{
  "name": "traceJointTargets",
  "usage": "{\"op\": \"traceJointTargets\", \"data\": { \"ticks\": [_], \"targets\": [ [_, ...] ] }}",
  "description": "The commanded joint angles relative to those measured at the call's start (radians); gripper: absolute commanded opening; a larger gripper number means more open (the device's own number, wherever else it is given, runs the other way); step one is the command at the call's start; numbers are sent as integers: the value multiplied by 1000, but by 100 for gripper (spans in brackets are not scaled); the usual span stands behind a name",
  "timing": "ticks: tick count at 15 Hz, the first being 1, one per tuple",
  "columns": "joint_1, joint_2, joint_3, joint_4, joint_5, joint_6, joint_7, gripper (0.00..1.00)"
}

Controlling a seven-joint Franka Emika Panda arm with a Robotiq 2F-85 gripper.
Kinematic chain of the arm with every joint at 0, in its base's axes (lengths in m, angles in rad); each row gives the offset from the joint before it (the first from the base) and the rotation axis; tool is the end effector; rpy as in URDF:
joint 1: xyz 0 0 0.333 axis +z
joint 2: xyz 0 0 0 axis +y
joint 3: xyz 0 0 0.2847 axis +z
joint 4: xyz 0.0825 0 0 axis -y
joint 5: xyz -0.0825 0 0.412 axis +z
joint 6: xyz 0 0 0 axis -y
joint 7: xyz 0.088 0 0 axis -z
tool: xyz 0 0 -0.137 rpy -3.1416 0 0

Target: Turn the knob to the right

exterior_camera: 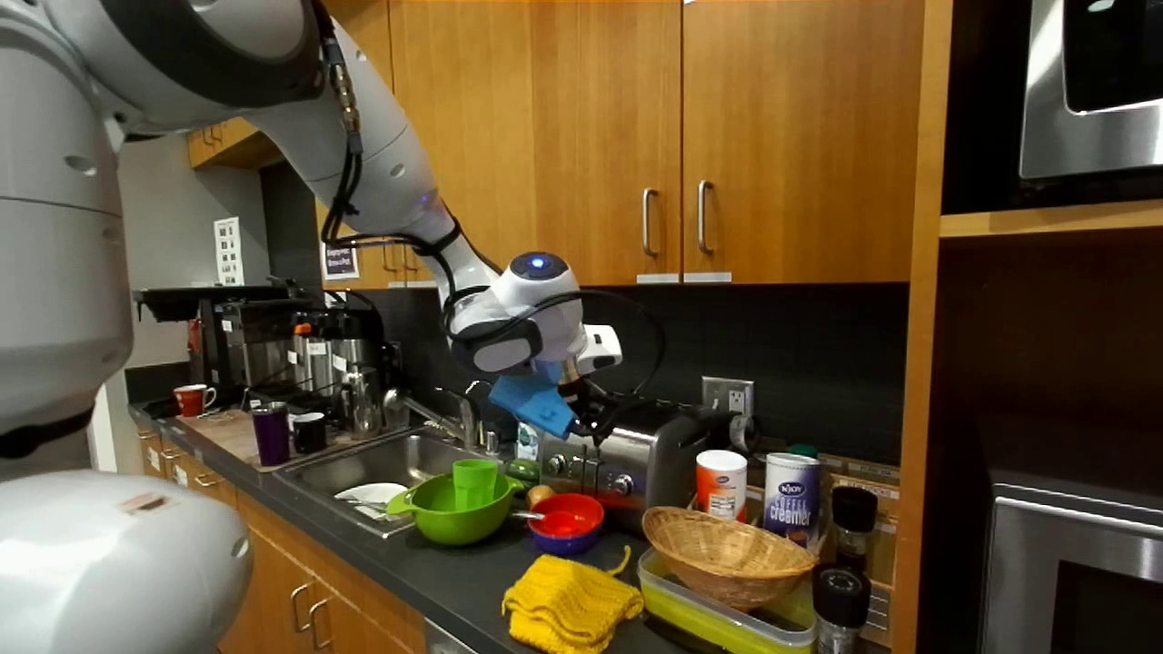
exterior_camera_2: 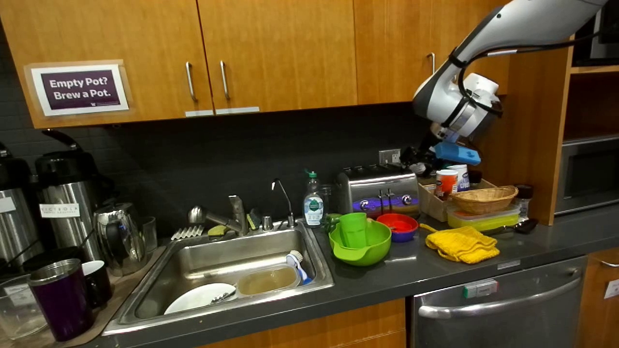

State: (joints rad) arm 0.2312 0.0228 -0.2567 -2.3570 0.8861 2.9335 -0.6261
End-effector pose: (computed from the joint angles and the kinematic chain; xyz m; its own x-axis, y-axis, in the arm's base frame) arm 0.5633 -0.0594 0.2903 0.8000 -0.2608 0.5403 -0.1324 -0.9551 -0.2651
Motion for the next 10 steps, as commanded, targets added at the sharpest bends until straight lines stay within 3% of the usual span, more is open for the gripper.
{"op": "traceJointTargets", "data": {
  "ticks": [1, 5, 10],
  "targets": [
    [-30, 38, -18, 55, 88, -107, -90, 100],
    [-84, 67, -45, 99, 167, -276, -239, 100],
    [-124, 118, -67, 128, 76, -356, -258, 100]
  ]
}}
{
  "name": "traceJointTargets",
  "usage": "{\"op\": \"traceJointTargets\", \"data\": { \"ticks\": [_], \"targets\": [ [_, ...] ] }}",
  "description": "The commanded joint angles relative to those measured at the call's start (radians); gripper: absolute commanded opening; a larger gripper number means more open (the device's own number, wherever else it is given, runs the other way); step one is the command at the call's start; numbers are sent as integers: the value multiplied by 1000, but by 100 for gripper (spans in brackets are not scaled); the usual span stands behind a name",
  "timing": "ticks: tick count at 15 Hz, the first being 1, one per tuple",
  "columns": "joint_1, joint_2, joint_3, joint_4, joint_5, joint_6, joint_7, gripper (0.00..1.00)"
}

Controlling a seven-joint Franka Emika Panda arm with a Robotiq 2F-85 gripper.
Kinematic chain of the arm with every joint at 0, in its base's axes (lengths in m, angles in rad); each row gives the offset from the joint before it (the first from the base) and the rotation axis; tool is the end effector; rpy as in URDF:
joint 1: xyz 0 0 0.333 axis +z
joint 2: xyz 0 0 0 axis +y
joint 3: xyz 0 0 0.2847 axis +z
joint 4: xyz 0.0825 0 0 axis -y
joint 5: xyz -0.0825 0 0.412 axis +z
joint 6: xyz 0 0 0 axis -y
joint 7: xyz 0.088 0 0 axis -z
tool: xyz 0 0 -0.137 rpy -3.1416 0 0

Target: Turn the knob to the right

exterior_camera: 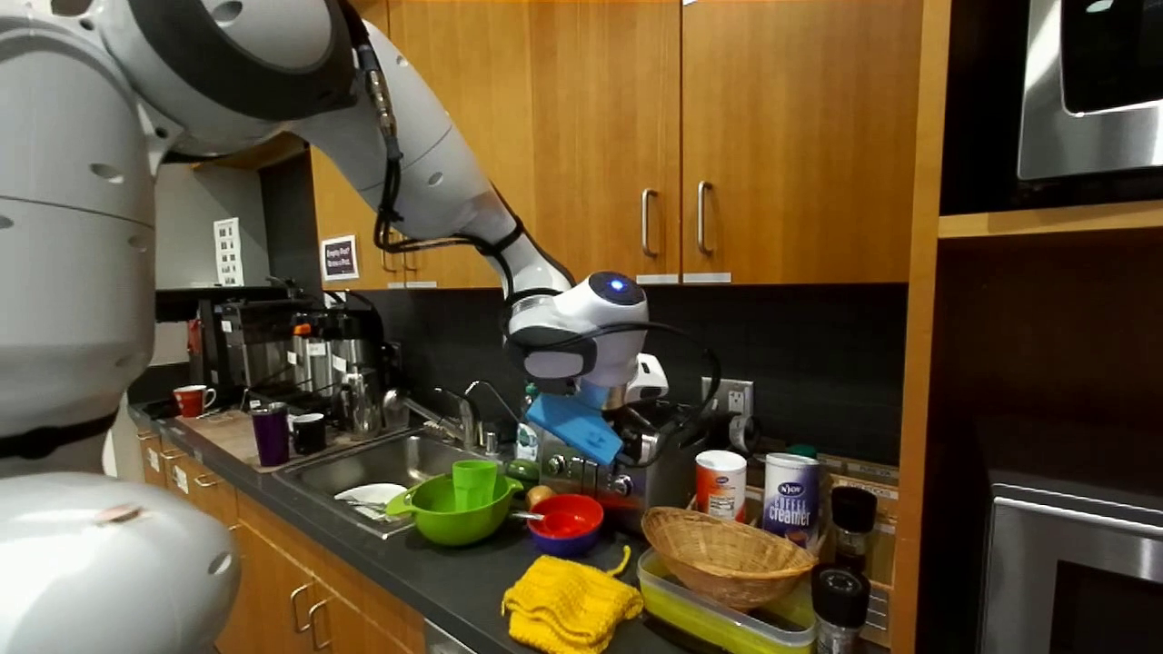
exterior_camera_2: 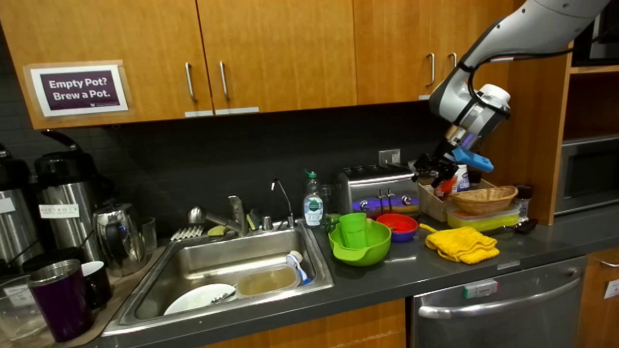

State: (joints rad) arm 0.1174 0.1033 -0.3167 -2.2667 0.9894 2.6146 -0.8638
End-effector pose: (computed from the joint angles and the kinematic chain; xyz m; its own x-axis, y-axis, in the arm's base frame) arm 0.5616 -0.1210 0.2592 0.8771 -0.2143 0.4299 -0.0448 -0.9276 -0.3709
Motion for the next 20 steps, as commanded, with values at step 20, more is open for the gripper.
{"op": "traceJointTargets", "data": {
  "ticks": [20],
  "targets": [
    [8, 154, 70, 110, 108, 171, -312, 100]
  ]
}}
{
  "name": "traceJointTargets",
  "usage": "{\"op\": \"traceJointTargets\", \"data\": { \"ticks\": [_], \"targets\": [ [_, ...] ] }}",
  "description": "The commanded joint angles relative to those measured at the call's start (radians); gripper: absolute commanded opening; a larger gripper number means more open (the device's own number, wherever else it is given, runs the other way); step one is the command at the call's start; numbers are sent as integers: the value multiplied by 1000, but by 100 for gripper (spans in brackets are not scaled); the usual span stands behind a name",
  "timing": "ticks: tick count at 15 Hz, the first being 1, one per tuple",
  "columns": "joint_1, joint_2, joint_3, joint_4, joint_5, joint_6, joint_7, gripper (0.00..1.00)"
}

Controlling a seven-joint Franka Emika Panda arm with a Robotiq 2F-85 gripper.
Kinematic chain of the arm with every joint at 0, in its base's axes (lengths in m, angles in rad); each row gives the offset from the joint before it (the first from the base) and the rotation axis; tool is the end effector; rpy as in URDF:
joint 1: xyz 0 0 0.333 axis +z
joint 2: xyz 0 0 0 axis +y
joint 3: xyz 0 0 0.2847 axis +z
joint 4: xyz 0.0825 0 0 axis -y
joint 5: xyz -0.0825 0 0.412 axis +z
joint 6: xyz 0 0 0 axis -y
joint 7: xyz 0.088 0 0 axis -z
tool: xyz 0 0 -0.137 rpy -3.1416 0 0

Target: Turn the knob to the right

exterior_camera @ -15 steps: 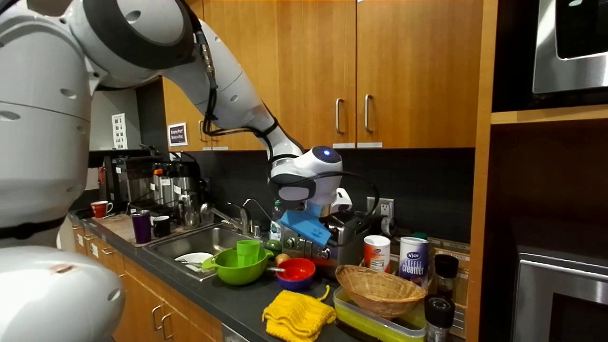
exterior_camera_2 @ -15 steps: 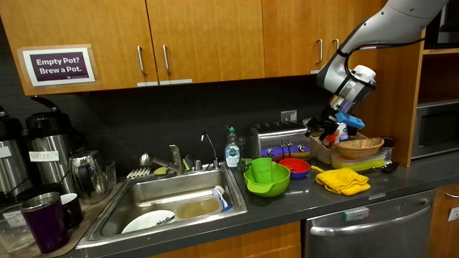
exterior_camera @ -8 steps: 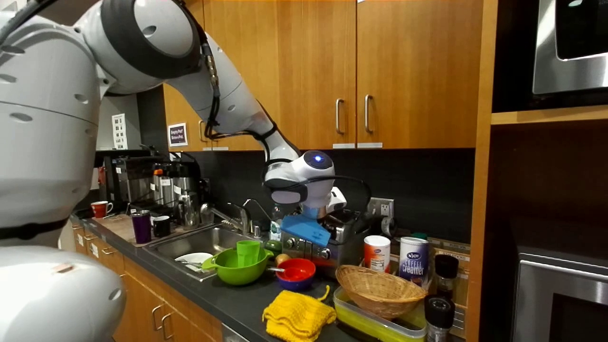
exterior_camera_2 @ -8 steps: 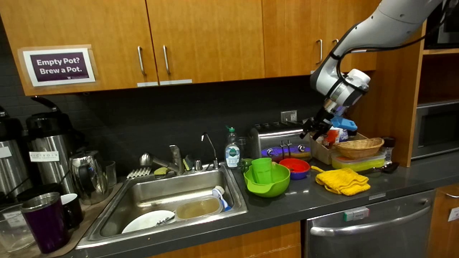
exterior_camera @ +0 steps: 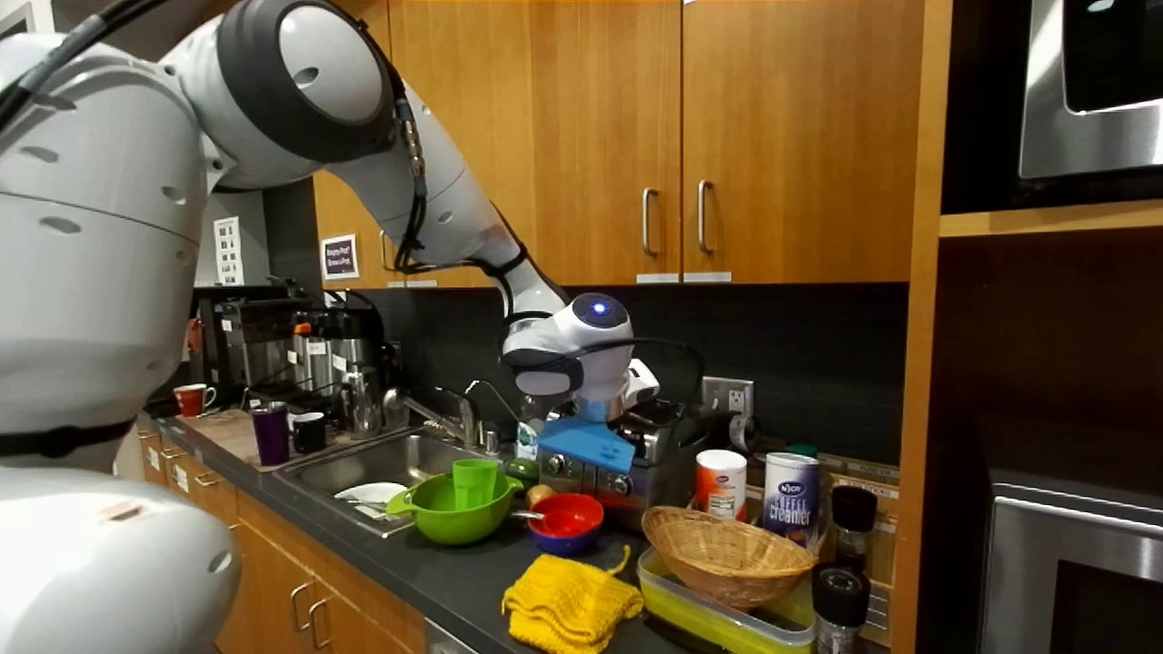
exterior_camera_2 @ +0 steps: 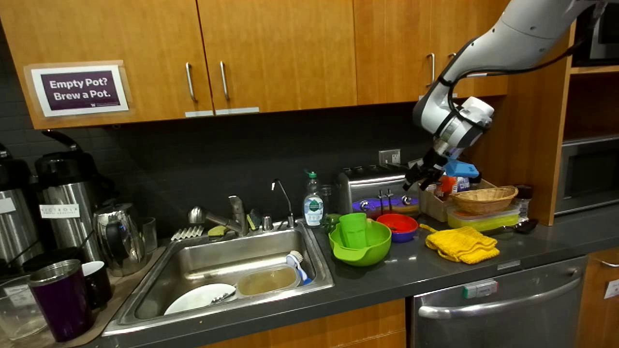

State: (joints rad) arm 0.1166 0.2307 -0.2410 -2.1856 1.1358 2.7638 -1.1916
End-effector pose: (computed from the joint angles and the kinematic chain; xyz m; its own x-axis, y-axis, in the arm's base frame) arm 0.5888 -0.1041 0.2324 0.8331 0.0116 0.5530 0.1360 -0.9734 -0.1845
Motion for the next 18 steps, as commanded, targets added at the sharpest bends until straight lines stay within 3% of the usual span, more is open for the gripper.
{"op": "traceJointTargets", "data": {
  "ticks": [1, 4, 6, 7, 13, 18],
  "targets": [
    [8, 32, -6, 33, -50, 21, 18, 100],
    [6, 40, -4, 43, -65, 23, 13, 100],
    [5, 44, 11, 51, -13, 90, -36, 100],
    [0, 32, 2, 31, -45, 38, -3, 100],
    [0, 37, 9, 40, -33, 71, -15, 100],
    [-4, 38, -36, 52, -155, -75, 130, 100]
  ]
}}
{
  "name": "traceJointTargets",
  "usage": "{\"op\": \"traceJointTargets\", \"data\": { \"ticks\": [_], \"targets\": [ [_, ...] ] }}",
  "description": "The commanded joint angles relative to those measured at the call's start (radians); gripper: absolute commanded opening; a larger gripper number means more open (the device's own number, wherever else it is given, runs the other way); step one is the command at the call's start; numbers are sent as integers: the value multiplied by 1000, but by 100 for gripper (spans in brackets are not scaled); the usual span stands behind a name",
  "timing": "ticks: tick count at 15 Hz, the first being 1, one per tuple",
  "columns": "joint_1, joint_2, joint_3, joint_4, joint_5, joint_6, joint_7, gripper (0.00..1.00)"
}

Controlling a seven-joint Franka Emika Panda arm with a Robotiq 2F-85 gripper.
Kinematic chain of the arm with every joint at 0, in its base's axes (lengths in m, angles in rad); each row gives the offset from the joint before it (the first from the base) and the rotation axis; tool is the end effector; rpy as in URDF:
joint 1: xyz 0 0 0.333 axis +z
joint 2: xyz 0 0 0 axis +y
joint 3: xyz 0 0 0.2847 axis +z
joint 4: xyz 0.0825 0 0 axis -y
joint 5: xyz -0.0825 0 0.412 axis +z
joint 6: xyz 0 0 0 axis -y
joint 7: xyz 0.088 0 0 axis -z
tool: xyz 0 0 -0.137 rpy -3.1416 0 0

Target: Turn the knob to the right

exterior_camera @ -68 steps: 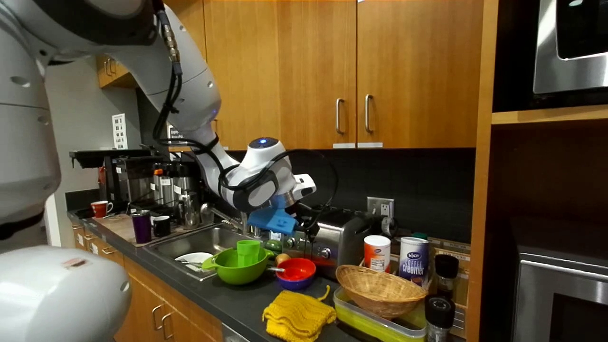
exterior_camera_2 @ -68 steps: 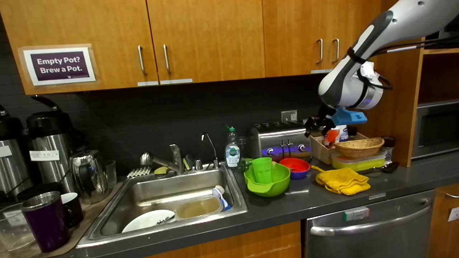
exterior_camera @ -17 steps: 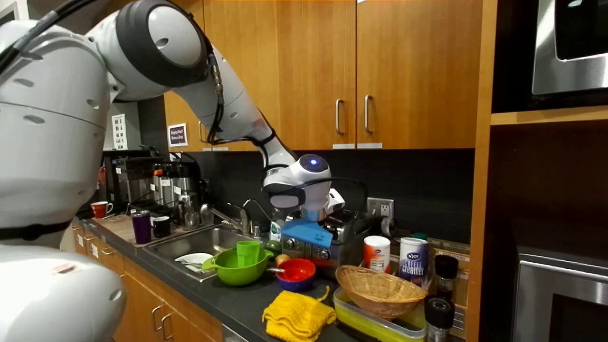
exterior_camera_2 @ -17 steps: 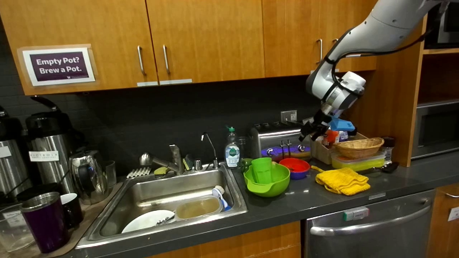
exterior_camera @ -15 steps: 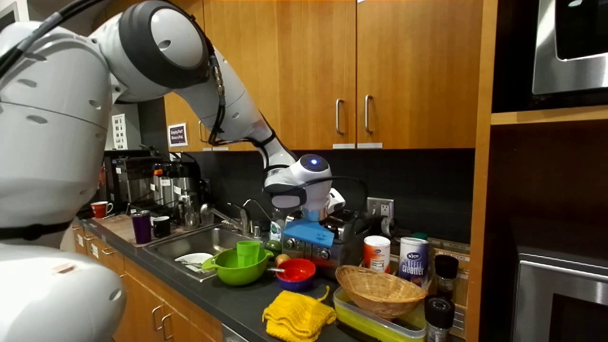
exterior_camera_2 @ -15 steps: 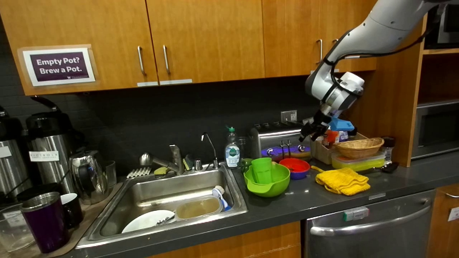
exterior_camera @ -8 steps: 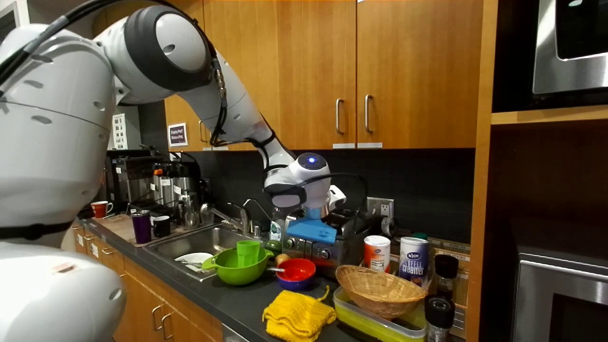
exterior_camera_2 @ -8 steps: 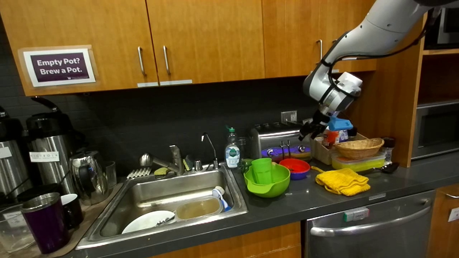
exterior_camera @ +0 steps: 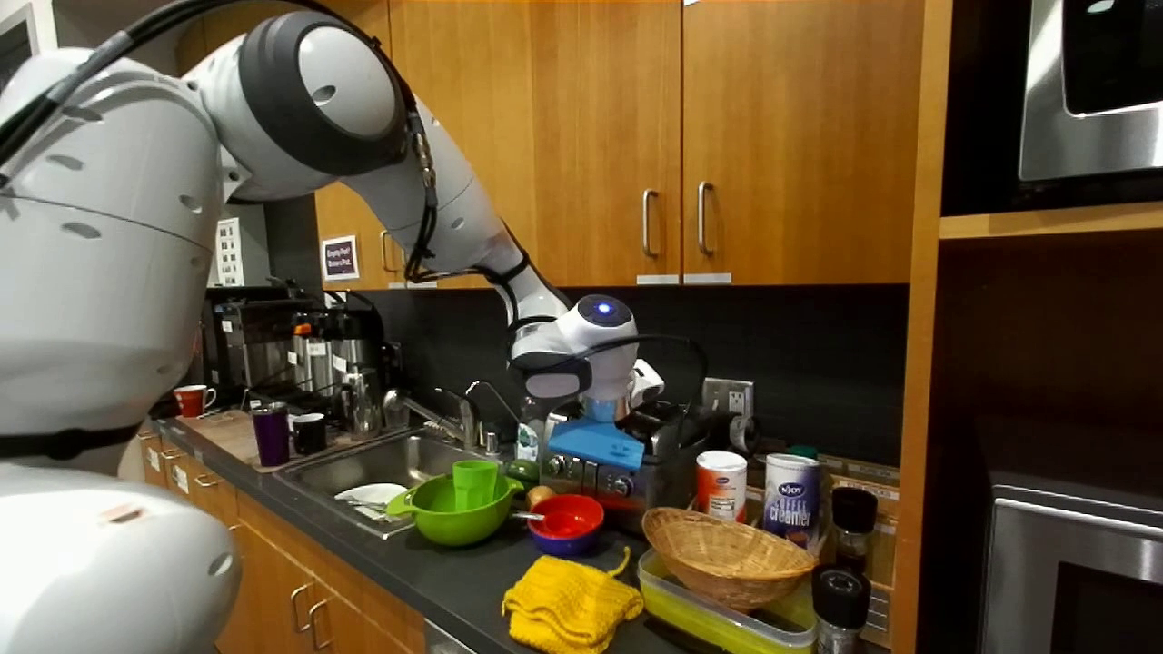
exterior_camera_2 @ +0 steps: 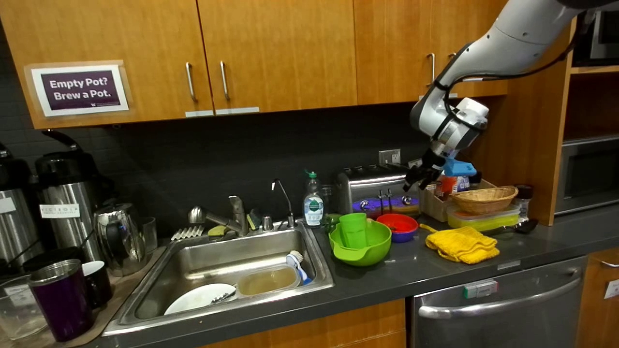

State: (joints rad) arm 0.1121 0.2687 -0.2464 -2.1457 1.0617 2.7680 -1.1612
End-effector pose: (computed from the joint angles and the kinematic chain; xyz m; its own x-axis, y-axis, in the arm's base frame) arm 0.6001 -0.1108 0.2305 0.8391 0.0539 0.5413 0.1538 -0.9780 -0.1411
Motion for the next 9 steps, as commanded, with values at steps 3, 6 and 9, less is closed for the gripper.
{"op": "traceJointTargets", "data": {
  "ticks": [3, 6, 9],
  "targets": [
    [-4, 5, -59, 36, -166, -166, 196, 100],
    [-158, 9, 79, 78, -217, -213, 281, 100],
    [-229, 31, 142, 122, -163, -261, 306, 100]
  ]
}}
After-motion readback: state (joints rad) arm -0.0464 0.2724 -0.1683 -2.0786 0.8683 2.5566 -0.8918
